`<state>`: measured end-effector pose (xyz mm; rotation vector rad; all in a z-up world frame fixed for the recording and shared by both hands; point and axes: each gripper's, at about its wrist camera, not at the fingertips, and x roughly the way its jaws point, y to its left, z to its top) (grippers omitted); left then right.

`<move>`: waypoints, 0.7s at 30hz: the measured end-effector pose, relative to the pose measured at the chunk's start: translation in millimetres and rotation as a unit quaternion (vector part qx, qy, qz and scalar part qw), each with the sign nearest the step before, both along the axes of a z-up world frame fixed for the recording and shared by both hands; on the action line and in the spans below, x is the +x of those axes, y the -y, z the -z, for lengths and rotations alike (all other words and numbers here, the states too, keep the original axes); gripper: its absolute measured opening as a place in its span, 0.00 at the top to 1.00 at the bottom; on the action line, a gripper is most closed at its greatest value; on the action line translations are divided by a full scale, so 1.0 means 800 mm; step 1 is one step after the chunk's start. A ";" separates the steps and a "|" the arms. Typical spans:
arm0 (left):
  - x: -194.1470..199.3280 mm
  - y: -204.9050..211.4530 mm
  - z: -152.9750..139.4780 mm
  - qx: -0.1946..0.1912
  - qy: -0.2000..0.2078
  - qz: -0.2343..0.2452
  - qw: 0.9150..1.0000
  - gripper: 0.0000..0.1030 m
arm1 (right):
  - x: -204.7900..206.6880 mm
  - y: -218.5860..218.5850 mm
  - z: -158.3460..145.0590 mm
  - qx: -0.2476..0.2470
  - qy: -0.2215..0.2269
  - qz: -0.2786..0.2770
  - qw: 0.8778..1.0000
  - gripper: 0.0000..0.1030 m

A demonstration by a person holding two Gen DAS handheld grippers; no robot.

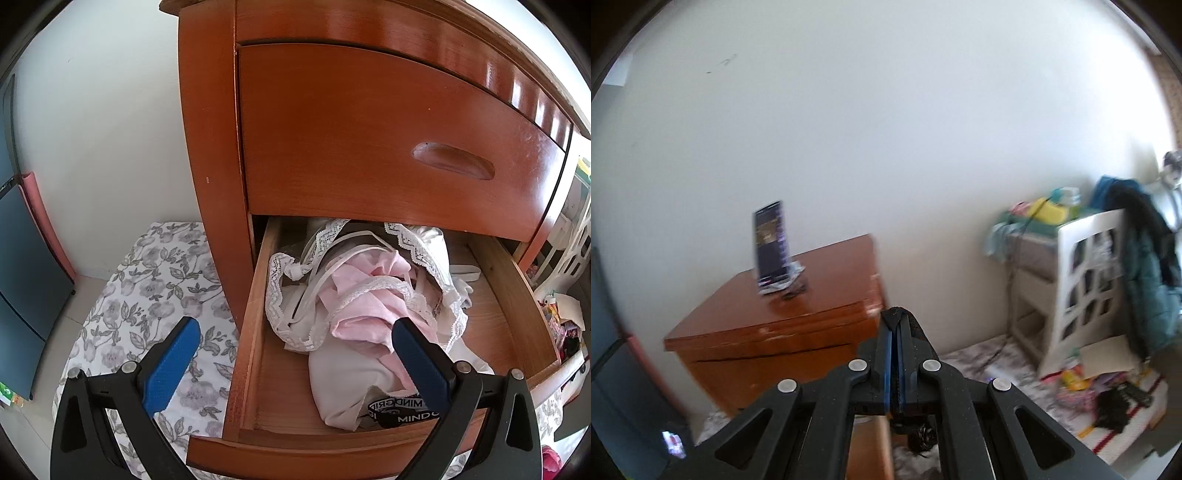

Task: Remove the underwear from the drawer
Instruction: 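Carry the black lace garment out of the drawer over the bedsheet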

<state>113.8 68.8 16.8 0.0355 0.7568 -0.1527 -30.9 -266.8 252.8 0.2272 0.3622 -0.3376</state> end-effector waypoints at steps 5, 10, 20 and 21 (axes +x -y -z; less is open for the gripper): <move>-0.002 0.005 0.000 0.004 0.000 0.004 1.000 0.00 | 0.008 0.023 0.031 0.002 -0.042 0.046 0.998 0.98; -0.001 0.006 0.001 0.006 -0.001 0.003 1.000 0.00 | 0.017 0.046 0.076 0.022 -0.090 0.062 0.994 0.98; 0.000 0.006 0.001 0.008 -0.002 0.003 1.000 0.00 | 0.048 0.071 0.201 0.072 -0.193 0.070 0.976 0.96; 0.000 0.006 0.001 0.008 -0.002 0.003 1.000 0.00 | 0.051 0.071 0.213 0.075 -0.202 0.072 0.974 0.96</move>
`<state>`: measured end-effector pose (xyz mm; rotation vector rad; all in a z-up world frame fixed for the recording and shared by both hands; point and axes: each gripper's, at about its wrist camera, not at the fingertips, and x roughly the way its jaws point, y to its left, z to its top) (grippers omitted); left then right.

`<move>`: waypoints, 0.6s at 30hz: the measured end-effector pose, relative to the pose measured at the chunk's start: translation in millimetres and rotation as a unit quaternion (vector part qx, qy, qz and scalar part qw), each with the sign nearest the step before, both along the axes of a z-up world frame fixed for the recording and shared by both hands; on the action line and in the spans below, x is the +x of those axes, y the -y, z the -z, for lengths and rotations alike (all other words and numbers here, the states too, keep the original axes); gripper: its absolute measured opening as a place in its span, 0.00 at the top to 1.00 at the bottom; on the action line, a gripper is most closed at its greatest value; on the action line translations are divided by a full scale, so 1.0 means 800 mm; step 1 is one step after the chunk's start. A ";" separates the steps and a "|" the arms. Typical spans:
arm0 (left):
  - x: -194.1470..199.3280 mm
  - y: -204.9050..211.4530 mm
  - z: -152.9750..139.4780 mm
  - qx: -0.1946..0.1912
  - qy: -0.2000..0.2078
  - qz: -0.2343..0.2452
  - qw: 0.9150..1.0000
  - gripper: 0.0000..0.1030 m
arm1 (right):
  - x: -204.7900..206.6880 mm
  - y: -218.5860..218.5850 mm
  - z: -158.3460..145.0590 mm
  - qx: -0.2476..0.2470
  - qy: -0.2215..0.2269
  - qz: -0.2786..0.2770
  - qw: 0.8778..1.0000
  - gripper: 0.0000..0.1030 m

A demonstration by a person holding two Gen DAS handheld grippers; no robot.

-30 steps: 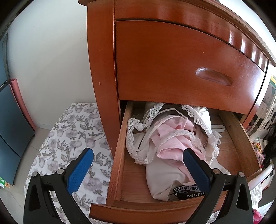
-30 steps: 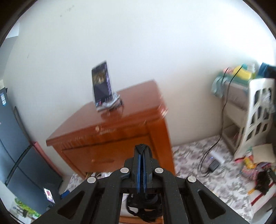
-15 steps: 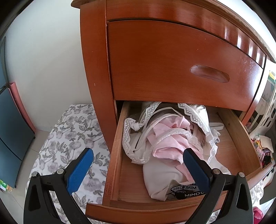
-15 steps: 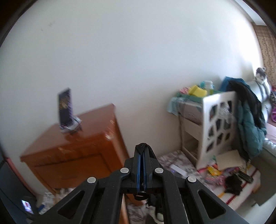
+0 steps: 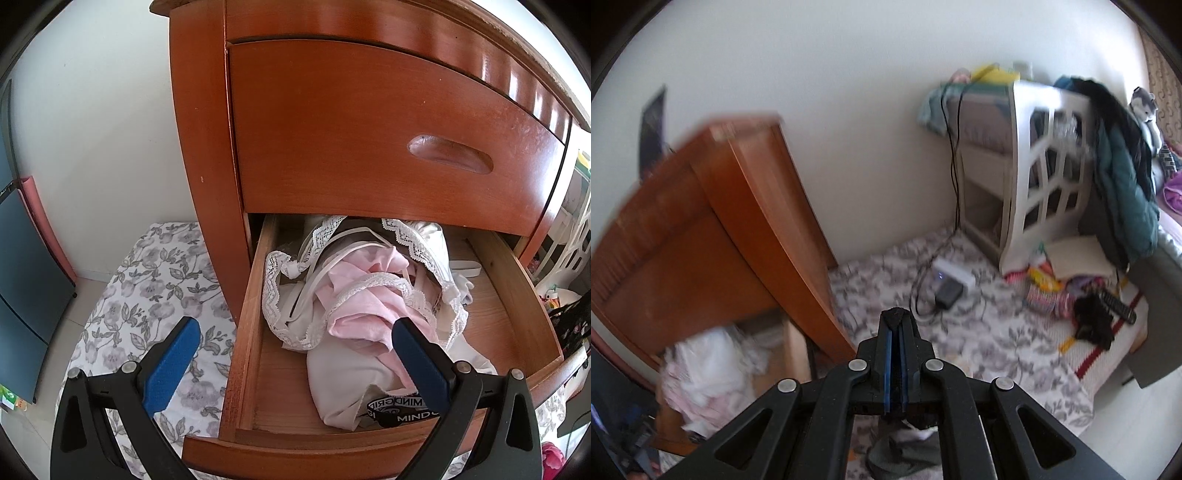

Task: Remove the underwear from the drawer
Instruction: 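Carry the black lace garment out of the drawer over the bedsheet, then lower the black lace garment onto the pile and open the right gripper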

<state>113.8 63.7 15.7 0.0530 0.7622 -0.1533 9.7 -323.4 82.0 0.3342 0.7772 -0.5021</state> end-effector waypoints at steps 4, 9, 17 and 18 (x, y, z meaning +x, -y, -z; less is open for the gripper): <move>0.001 0.001 0.000 0.001 0.000 0.001 1.000 0.00 | 0.012 0.001 0.050 0.029 -0.042 0.001 0.999 0.95; 0.001 0.001 0.000 0.001 0.000 0.002 1.000 0.00 | 0.021 -0.004 0.104 0.059 -0.089 -0.003 0.994 0.95; 0.001 0.001 0.000 0.000 0.000 0.003 1.000 0.00 | 0.020 0.001 0.156 0.103 -0.150 0.020 0.983 0.94; 0.001 0.001 0.000 0.000 0.000 0.003 1.000 0.00 | 0.020 0.002 0.160 0.108 -0.154 0.024 0.982 0.94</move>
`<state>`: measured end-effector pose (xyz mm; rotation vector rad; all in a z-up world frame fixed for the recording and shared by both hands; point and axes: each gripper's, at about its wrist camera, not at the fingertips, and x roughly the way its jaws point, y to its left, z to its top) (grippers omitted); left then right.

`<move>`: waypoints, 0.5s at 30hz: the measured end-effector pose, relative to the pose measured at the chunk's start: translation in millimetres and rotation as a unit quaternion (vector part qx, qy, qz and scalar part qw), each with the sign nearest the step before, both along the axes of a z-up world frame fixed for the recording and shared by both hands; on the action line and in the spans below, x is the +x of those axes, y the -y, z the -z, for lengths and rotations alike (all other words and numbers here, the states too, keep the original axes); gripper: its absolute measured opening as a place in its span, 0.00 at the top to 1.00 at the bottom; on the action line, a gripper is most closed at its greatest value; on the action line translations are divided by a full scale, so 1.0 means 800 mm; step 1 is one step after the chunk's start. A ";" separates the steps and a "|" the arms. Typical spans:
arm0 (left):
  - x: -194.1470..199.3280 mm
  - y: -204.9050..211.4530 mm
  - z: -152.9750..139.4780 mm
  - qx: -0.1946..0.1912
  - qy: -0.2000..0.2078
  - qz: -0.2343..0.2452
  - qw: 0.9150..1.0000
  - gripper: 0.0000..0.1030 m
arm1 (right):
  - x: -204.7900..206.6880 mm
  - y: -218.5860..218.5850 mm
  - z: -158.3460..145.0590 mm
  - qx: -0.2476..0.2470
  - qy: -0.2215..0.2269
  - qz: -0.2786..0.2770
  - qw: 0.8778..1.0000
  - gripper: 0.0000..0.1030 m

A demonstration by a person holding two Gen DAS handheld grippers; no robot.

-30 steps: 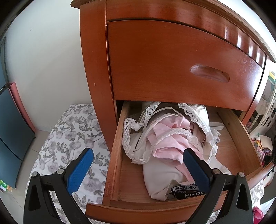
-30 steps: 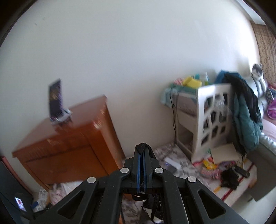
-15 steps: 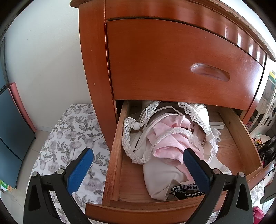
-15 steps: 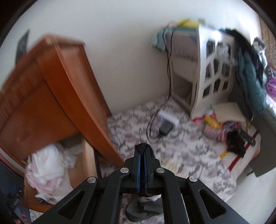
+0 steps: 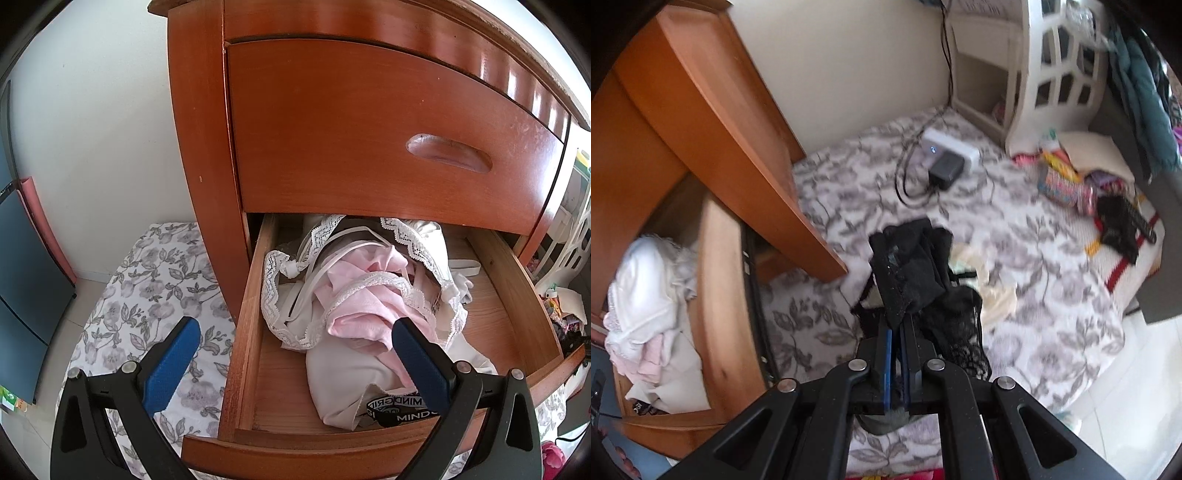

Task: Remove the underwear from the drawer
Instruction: 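Lower the black lace garment onto the pile and open the right gripper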

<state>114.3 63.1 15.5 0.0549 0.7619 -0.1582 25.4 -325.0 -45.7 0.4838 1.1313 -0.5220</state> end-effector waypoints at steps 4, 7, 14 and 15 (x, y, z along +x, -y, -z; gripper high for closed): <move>0.000 -0.001 0.000 -0.001 -0.001 -0.001 1.000 0.00 | -0.004 0.004 0.011 0.013 -0.015 0.012 1.000 0.81; 0.000 0.000 0.001 -0.001 -0.001 -0.001 1.000 0.00 | -0.010 0.009 0.012 0.011 -0.014 0.025 1.000 0.55; 0.000 0.000 0.001 -0.001 0.000 -0.001 1.000 0.00 | -0.017 0.016 0.007 0.002 -0.014 0.042 0.999 0.32; 0.000 0.000 0.001 0.000 -0.001 -0.001 1.000 0.00 | -0.017 0.017 0.007 0.003 -0.013 0.044 0.999 0.30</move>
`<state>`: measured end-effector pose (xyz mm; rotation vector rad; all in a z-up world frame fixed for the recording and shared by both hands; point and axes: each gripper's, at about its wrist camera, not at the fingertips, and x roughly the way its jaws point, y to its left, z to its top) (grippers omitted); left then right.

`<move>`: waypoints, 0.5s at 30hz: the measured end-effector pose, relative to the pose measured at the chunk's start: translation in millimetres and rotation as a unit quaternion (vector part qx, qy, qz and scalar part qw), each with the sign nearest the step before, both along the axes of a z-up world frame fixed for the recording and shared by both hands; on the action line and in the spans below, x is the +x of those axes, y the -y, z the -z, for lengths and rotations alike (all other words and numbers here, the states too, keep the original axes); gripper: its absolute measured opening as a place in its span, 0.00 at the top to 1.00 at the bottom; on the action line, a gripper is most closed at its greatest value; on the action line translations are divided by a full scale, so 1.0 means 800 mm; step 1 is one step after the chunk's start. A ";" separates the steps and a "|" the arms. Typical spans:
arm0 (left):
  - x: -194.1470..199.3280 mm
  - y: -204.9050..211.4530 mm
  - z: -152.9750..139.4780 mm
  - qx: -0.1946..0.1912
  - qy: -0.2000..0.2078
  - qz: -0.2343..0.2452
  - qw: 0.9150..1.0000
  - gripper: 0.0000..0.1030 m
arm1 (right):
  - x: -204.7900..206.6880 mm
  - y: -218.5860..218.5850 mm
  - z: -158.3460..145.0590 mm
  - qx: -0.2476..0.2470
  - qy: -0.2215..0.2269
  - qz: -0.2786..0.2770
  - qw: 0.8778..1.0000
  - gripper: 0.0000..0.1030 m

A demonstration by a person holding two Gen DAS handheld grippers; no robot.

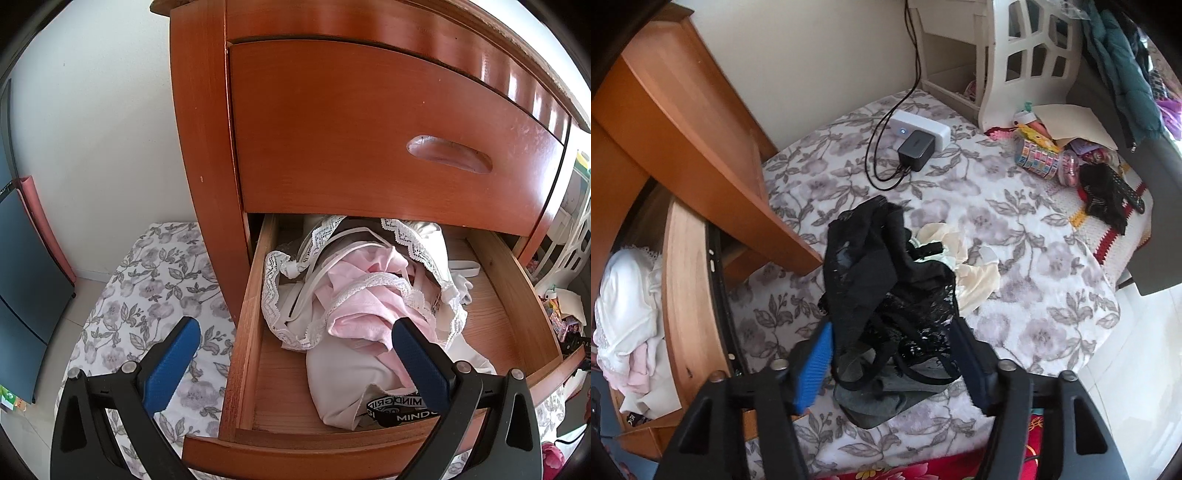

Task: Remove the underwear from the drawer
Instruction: 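Lower the black lace garment onto the pile and open the right gripper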

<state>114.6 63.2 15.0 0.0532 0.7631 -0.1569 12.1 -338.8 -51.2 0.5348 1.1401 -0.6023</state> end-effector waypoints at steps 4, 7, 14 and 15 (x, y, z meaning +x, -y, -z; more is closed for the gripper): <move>0.000 0.000 0.000 0.000 0.000 0.000 1.000 0.00 | -0.003 0.004 -0.002 -0.006 0.009 0.009 1.000 0.23; 0.000 0.000 0.000 0.000 0.000 0.000 1.000 0.00 | -0.005 0.007 -0.004 -0.013 0.010 0.015 1.000 0.17; 0.000 0.000 0.000 0.000 0.000 0.000 1.000 0.00 | -0.008 0.012 -0.010 -0.022 0.020 0.022 0.999 0.01; 0.001 0.000 0.000 0.000 0.000 0.000 1.000 0.00 | -0.009 0.012 -0.012 -0.023 0.022 0.022 0.999 0.00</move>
